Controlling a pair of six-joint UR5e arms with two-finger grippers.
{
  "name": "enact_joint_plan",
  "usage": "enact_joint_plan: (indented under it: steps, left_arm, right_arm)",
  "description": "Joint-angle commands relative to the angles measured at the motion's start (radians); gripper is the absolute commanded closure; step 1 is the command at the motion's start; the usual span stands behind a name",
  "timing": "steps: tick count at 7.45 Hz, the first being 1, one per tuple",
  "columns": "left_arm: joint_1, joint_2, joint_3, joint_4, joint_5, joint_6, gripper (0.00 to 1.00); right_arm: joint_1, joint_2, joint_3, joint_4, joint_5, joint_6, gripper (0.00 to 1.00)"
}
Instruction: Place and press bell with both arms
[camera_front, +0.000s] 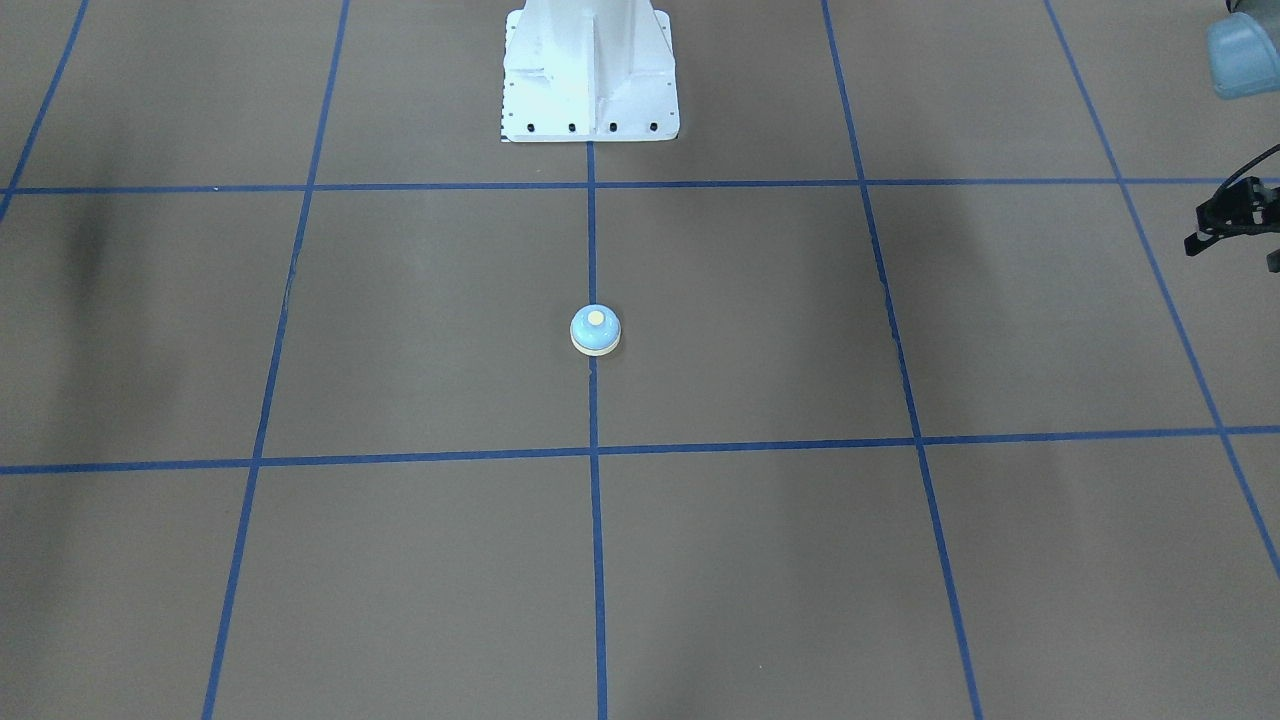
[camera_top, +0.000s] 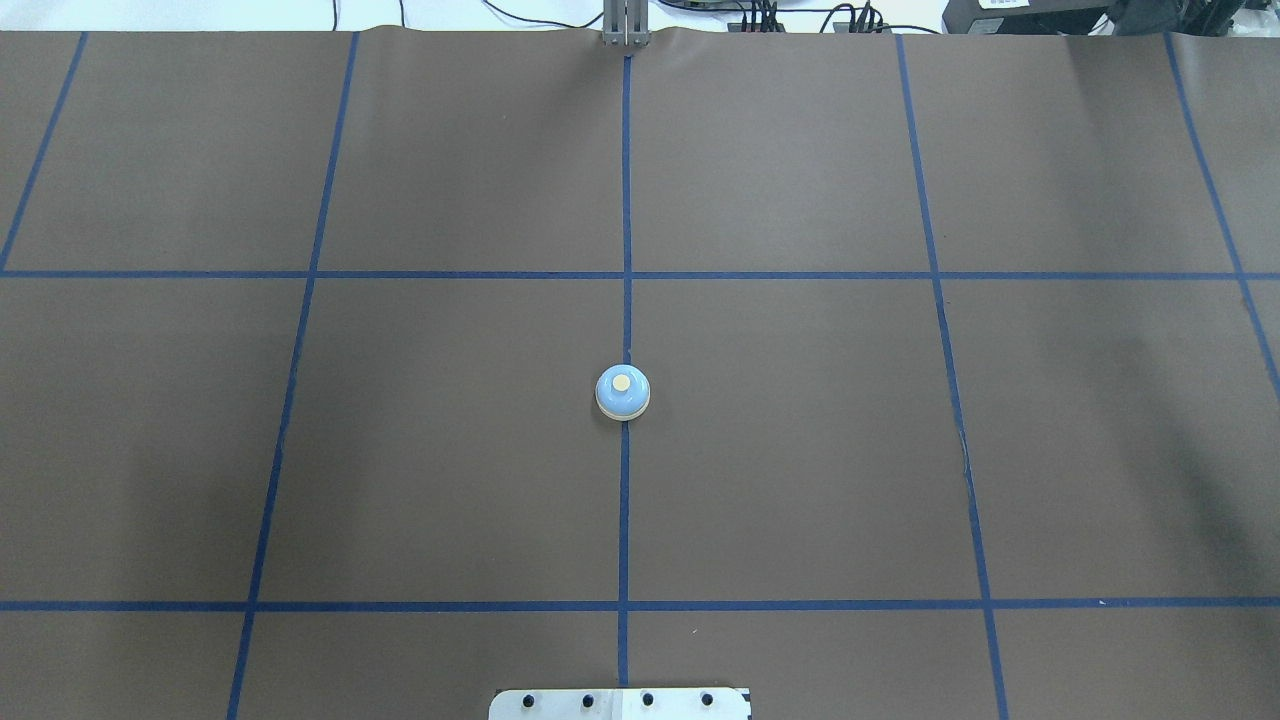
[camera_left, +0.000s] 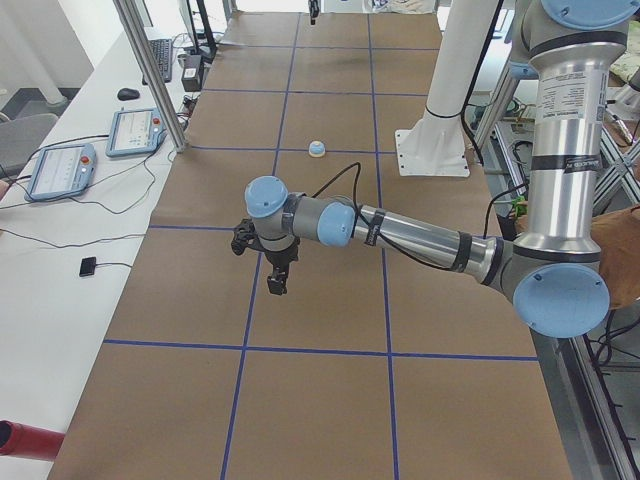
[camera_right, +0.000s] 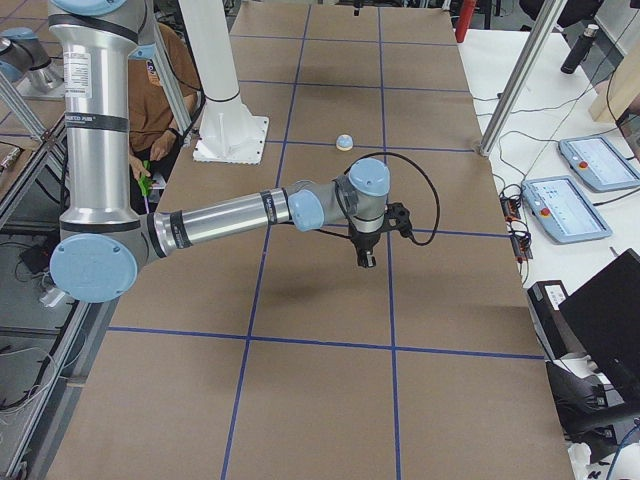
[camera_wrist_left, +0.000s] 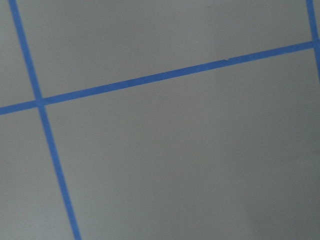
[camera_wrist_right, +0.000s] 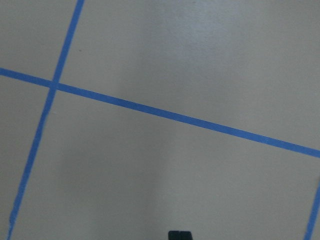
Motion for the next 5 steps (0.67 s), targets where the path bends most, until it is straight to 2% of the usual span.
enact_joint_plan:
  steps: [1, 5]
  left_arm:
    - [-0.026, 0.018, -0.009, 0.001, -0.002, 0.014, 0.01]
    - [-0.026, 0.025, -0.009, -0.001, -0.004, 0.013, 0.01]
  right_arm:
    - [0.028, -0.03, -0.004, 0.008, -0.01, -0.039, 0.01]
    - [0.026, -0.021, -0.019, 0.013, -0.005, -0.028, 0.0]
